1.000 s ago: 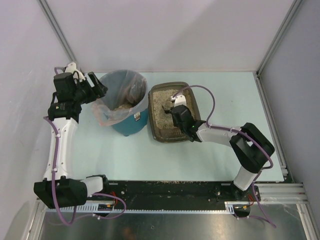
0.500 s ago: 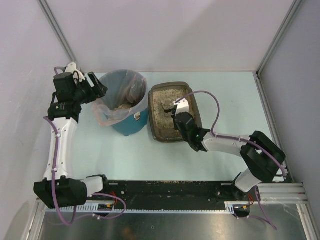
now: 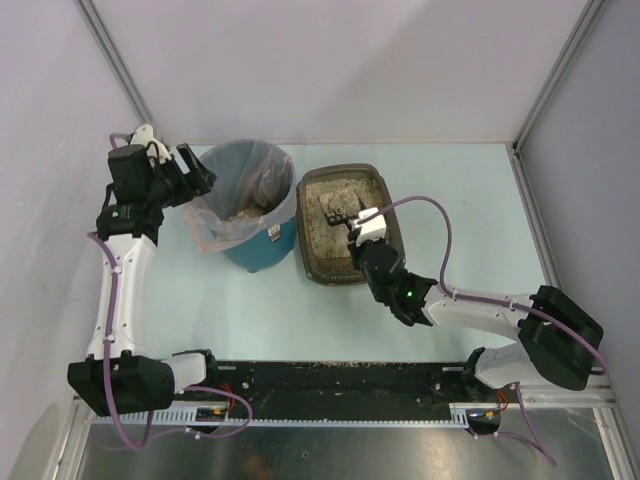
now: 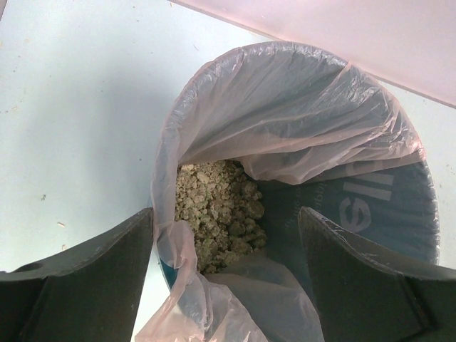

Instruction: Clean the litter box

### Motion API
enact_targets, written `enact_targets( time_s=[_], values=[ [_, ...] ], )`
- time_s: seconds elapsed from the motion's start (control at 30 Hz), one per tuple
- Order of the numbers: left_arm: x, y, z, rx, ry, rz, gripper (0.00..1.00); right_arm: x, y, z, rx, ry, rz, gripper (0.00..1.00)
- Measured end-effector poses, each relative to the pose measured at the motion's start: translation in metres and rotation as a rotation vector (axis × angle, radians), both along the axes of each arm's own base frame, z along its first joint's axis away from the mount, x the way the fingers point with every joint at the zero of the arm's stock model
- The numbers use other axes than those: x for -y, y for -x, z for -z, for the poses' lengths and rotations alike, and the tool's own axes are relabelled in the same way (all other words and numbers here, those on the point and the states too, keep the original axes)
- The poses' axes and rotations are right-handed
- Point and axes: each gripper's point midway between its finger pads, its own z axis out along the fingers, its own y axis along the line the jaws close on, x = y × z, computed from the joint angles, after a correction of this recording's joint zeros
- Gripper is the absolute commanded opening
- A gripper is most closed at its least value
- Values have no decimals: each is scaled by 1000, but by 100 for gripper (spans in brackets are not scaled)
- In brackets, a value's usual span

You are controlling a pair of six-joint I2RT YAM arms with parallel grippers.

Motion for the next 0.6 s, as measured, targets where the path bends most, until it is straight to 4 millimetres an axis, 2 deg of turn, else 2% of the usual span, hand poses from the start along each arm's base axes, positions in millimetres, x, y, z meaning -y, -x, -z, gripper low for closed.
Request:
enact_targets(
  time_s=[0.17,0.6],
  values=[
    [0,-1,0,1,0,0,84,-12,16,1,6,14,-45,0],
    [0,-1,0,1,1,1,84,-2,16,-12,39,-14,-5,0]
  ],
)
